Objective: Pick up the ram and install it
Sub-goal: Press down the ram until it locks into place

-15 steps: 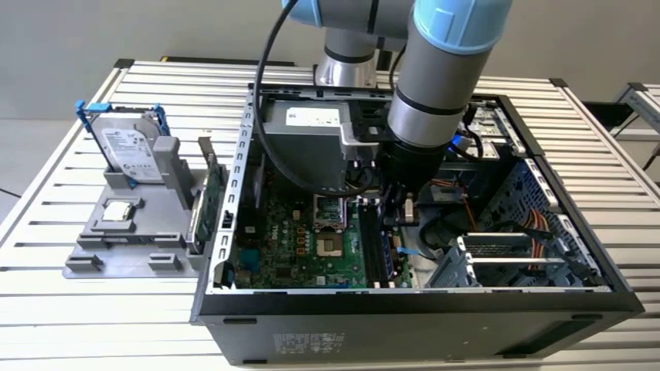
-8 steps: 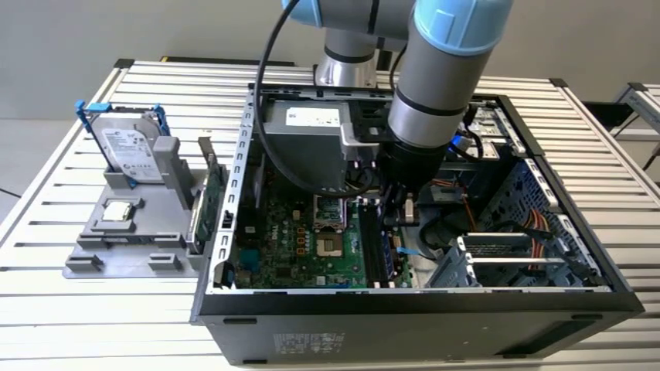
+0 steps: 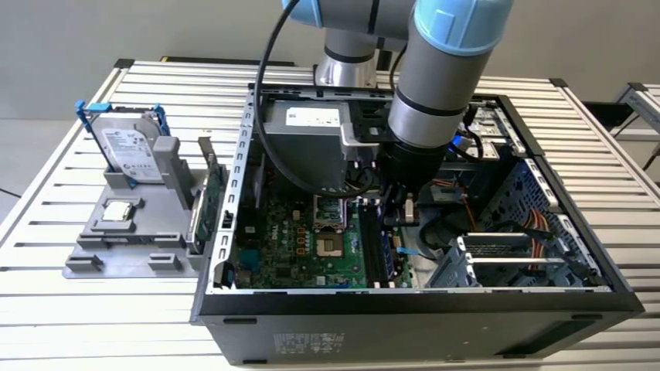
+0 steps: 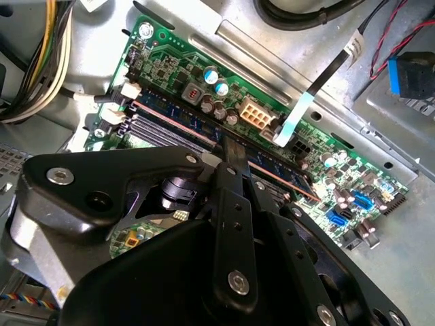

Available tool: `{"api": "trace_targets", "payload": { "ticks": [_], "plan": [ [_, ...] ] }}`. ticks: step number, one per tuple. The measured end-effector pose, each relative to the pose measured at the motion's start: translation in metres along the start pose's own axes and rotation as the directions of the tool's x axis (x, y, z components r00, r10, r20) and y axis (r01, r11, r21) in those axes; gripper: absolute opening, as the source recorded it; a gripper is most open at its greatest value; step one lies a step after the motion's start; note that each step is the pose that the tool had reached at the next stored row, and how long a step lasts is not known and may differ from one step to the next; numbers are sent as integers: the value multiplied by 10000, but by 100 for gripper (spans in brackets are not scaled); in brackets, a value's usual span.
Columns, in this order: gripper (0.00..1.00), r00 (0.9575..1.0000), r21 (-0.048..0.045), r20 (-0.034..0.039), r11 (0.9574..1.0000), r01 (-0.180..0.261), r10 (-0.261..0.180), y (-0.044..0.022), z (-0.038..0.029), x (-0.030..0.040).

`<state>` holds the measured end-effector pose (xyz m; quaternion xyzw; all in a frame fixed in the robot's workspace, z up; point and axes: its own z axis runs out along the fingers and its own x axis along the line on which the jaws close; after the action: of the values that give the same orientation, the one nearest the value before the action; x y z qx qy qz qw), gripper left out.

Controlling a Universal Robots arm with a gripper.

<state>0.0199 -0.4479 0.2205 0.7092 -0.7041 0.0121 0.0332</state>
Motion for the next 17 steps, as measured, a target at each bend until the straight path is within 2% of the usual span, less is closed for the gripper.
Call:
{"api": "trace_targets", "payload": {
  "ticks": [9, 12, 17],
  "plan": [
    [0, 10000, -1, -1, 10000, 0, 0, 0, -1, 2],
    [0, 10000, -3, 8, 10000, 0, 0, 0, 23, 6],
    [0, 10000, 0, 18, 10000, 0, 0, -1, 25, 5]
  ]
}}
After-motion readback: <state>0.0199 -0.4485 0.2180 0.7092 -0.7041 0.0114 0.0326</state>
